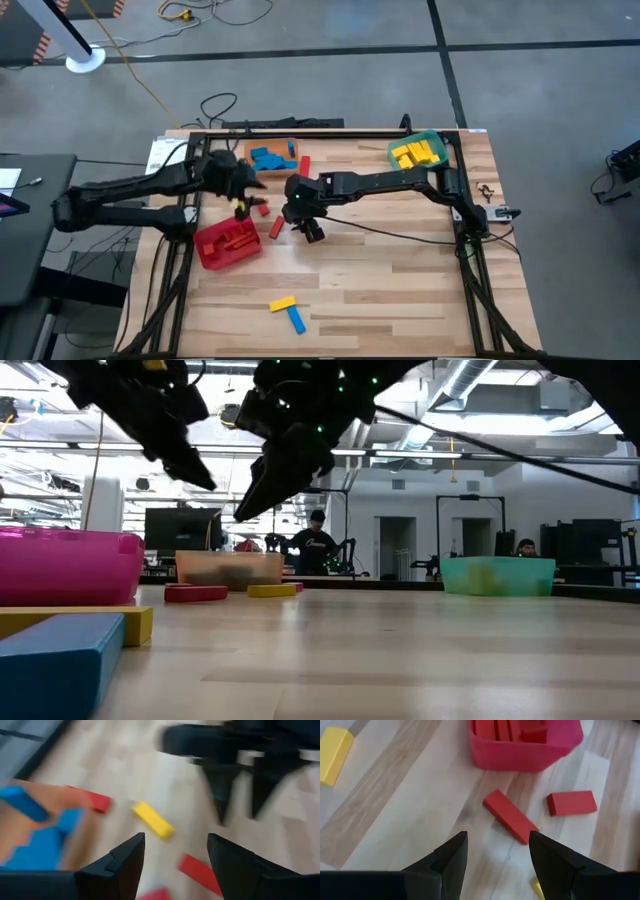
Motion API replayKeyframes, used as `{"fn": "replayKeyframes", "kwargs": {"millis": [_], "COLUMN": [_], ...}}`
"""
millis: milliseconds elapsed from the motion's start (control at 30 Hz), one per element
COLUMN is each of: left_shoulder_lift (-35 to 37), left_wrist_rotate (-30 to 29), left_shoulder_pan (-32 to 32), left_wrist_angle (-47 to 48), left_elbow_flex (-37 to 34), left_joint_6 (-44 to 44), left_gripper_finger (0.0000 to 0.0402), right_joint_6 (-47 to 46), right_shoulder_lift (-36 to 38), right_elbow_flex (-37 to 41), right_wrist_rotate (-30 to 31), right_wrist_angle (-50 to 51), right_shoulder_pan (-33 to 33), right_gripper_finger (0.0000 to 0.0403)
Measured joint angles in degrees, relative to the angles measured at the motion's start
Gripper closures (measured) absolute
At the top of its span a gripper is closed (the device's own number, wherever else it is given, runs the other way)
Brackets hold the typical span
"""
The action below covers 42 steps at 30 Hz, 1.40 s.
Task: Sort blocks
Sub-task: Put the red block into the red bin
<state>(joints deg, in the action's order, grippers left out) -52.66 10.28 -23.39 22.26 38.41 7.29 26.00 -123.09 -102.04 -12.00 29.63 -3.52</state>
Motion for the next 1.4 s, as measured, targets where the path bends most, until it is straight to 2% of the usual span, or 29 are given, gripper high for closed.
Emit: {"fn": "replayKeyframes", "kwargs": {"millis": [133, 233, 433, 667, 867, 1067, 1133, 1233, 1400], "left_shoulder_lift": [1.3, 1.3, 0.1, -2.0, -5.0, -9.3, -10.7, -12.7, -14.9], "left_wrist_rotate": [-1.2, -4.0, -10.2, -18.0, -22.3, -23.2, -23.3, -23.3, -23.3], "left_shoulder_pan": [8.0, 14.8, 27.0, 37.9, 44.8, 50.2, 51.3, 52.6, 53.7], "left_wrist_angle": [4.8, 6.4, 6.7, 6.4, 5.3, 3.1, 2.2, 1.9, -0.2], "left_elbow_flex": [0.0, 0.0, 0.0, -0.2, -0.2, -0.2, -0.2, -0.2, -0.3], "left_joint_6": [-4.8, -8.2, -14.0, -19.3, -23.9, -25.8, -26.2, -27.2, -27.4], "left_gripper_finger": [0.0193, 0.0193, 0.0193, 0.0193, 0.0193, 0.0194, 0.0194, 0.0194, 0.0193], "right_joint_6": [-0.2, -0.9, -2.4, -0.7, 2.7, 2.7, 1.8, 1.5, 2.8], "right_shoulder_lift": [0.0, 0.0, 0.0, 0.0, -0.5, -2.8, -3.4, -4.4, -5.6], "right_elbow_flex": [3.1, 3.3, 3.3, 3.3, 3.2, 3.2, 3.3, 3.2, 3.2], "right_wrist_rotate": [-0.3, -0.1, 5.8, 6.1, 6.0, 5.7, 4.9, 1.7, -0.2], "right_wrist_angle": [-4.5, -1.7, 5.5, 4.7, 1.5, -1.2, -0.1, -3.3, -7.3], "right_shoulder_pan": [-0.1, -0.5, -2.3, -3.4, -4.1, -6.0, -6.4, -6.4, -4.6], "right_gripper_finger": [0.0178, 0.0178, 0.0178, 0.0178, 0.0178, 0.0178, 0.0178, 0.0178, 0.0178]}}
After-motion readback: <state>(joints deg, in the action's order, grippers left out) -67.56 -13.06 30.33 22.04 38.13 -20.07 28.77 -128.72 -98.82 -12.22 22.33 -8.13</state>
